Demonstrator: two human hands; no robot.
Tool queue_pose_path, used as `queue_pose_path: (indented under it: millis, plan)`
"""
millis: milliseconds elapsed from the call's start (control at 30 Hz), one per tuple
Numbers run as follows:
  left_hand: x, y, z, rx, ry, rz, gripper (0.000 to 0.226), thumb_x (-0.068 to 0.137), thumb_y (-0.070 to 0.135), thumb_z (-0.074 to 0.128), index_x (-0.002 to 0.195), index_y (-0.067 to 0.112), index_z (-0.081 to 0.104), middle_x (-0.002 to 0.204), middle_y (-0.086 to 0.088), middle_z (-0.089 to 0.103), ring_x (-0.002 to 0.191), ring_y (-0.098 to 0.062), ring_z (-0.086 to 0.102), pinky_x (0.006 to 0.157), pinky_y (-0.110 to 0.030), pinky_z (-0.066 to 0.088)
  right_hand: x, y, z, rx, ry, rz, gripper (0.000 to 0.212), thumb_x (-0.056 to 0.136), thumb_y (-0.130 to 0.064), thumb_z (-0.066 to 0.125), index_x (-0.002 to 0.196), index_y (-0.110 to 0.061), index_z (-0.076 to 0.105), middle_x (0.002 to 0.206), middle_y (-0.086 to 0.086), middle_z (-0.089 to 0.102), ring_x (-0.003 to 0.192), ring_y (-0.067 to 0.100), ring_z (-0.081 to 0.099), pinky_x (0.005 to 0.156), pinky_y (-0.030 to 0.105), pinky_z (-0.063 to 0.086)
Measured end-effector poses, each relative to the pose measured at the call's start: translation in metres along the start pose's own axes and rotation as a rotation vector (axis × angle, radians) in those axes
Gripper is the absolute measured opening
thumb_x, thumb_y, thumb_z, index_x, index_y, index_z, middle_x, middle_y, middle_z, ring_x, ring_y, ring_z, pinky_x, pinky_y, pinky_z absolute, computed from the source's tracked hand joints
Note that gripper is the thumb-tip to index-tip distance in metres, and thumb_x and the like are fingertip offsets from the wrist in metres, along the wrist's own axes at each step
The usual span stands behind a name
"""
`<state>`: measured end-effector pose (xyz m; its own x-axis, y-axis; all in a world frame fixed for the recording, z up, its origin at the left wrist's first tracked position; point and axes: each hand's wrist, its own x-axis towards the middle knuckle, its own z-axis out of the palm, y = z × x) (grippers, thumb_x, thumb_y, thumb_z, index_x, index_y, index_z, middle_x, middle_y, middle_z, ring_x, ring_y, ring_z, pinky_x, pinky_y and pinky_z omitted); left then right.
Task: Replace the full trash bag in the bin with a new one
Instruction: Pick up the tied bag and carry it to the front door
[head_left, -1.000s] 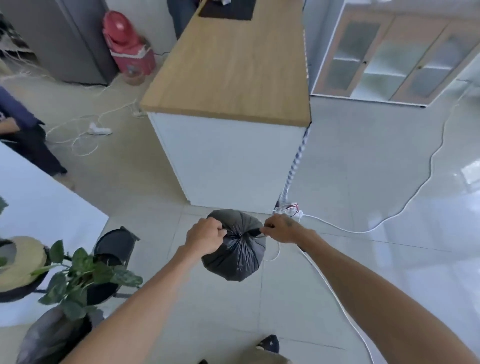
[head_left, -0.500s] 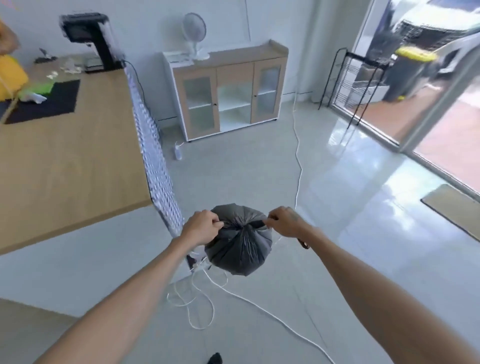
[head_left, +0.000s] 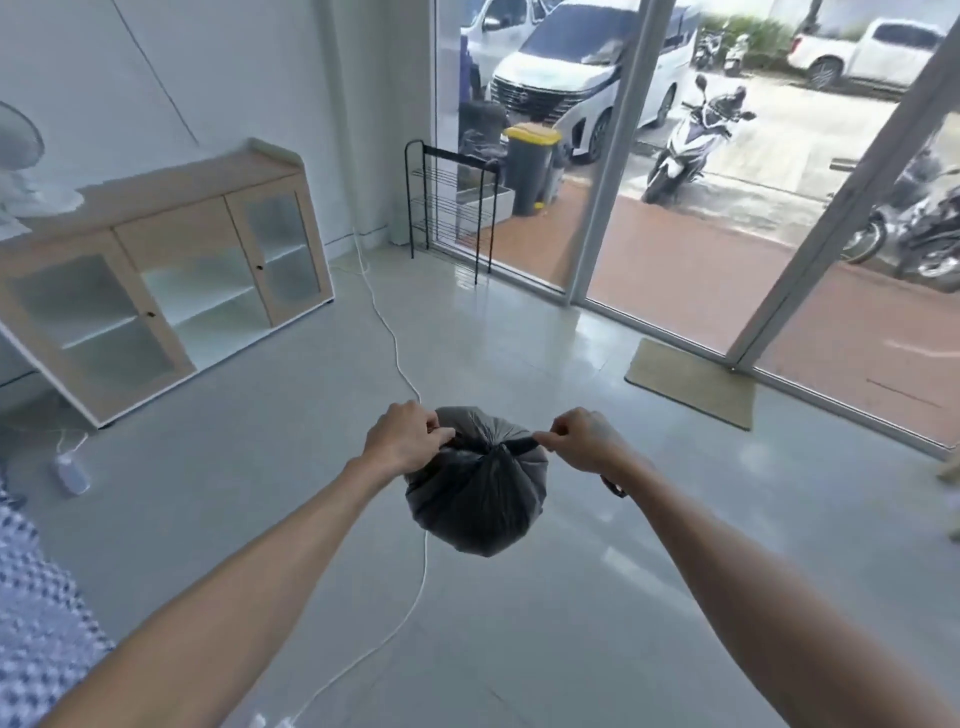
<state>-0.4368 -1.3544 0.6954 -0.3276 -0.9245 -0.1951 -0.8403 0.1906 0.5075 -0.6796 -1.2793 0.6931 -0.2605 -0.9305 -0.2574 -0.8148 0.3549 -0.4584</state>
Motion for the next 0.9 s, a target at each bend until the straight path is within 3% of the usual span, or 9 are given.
queue_pose_path:
  millis: [167, 300, 467, 633, 900]
  plan:
    - [0.11, 0.06, -0.003, 0.022, -0.018, 0.074, 0.04, 0.089, 0.047, 0.067, 0.06, 0.02, 0.058, 0.079, -0.007, 0.069, 0.082, -0.03, 0.066, 0.07, -0.034, 0.051, 0.077, 0.038, -0.053, 0.051, 0.073, 0.114, 0.041, 0.092, -0.047, 0.062, 0.086, -0.008, 0.075, 0.081, 0.008, 0.07, 0.073, 0.023, 0.063, 0.059, 0.032, 0.048]
    - [0.2, 0.108, -0.005, 0.064, -0.022, 0.148, 0.036, 0.089, 0.048, 0.067, 0.07, 0.019, 0.063, 0.082, -0.008, 0.068, 0.085, -0.031, 0.065, 0.07, -0.033, 0.05, 0.149, 0.063, -0.095, 0.081, 0.103, 0.147, 0.043, 0.091, -0.048, 0.063, 0.079, -0.008, 0.071, 0.065, 0.003, 0.063, 0.056, 0.018, 0.057, 0.048, 0.026, 0.042]
    - [0.318, 0.162, -0.004, 0.07, -0.088, 0.145, 0.041, 0.088, 0.046, 0.069, 0.06, 0.019, 0.058, 0.071, -0.003, 0.061, 0.078, -0.028, 0.062, 0.065, -0.03, 0.043, 0.256, 0.097, -0.153, 0.128, 0.1, 0.174, 0.046, 0.09, -0.051, 0.064, 0.065, -0.013, 0.061, 0.058, 0.001, 0.055, 0.047, 0.017, 0.051, 0.042, 0.023, 0.038]
    - [0.415, 0.198, -0.006, 0.032, -0.094, 0.124, 0.035, 0.089, 0.044, 0.069, 0.064, 0.02, 0.064, 0.075, -0.003, 0.066, 0.081, -0.026, 0.066, 0.065, -0.03, 0.045, 0.351, 0.12, -0.199, 0.141, 0.056, 0.185, 0.044, 0.09, -0.051, 0.064, 0.079, -0.009, 0.07, 0.063, 0.001, 0.059, 0.052, 0.017, 0.053, 0.045, 0.026, 0.041]
    - [0.589, 0.241, -0.01, 0.006, -0.125, 0.183, 0.03, 0.091, 0.041, 0.066, 0.07, 0.019, 0.067, 0.086, -0.004, 0.07, 0.085, -0.025, 0.066, 0.073, -0.034, 0.054, 0.511, 0.146, -0.252, 0.146, 0.112, 0.228, 0.039, 0.086, -0.04, 0.07, 0.079, -0.002, 0.073, 0.057, 0.002, 0.055, 0.046, 0.018, 0.051, 0.039, 0.022, 0.039]
